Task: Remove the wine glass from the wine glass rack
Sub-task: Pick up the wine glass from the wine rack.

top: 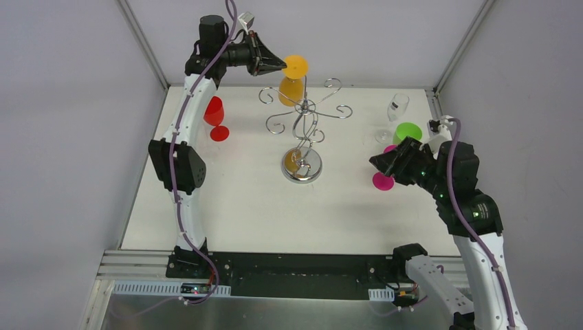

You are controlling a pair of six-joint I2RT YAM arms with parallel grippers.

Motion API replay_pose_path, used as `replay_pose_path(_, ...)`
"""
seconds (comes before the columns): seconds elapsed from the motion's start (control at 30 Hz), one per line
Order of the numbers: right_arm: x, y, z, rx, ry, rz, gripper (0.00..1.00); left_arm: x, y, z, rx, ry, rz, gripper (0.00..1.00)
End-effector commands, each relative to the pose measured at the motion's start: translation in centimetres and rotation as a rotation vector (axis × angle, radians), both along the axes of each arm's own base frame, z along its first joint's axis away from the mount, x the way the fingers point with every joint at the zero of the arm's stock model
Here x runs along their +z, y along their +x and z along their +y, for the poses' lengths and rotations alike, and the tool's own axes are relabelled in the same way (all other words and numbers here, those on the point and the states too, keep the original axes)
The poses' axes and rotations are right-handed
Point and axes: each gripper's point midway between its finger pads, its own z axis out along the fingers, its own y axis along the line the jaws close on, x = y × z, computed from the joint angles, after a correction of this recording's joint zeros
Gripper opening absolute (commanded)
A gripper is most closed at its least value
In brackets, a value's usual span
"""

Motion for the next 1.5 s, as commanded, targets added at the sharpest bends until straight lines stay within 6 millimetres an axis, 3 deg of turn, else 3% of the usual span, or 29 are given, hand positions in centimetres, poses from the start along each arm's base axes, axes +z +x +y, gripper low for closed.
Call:
replay_pose_path(0.0,0.4,0.7,0.5,0.012,0.015,-0.033,0.5,2.8,-0.1,-0.3,-0.005,-0.031,-0.087,0.0)
replay_pose_path(0.3,0.1,0.9,0.6,0.018,0.013,-0.026,0.5,2.4,-0.7,-2.1,-0.039,-0.031,-0.087,0.0)
replay_pose_path(0.63,0.2,0.6,0.6,0.021,0.023,-0.03,0.5,2.2,-2.0,-2.5,-0.067,-0.023,-0.088,0.0)
replay_pose_path(1.03,0.5,0.2,1.0,0.027,0.056,-0.016,0.5,1.4,-4.9,-1.7,-0.083,0.013,-0.106,0.0)
replay_pose_path(1.47,1.3,-0.3,1.0,0.024,0.076,-0.016,0.5,3.2,-6.8,-0.1,-0.064,0.023,-0.15,0.0)
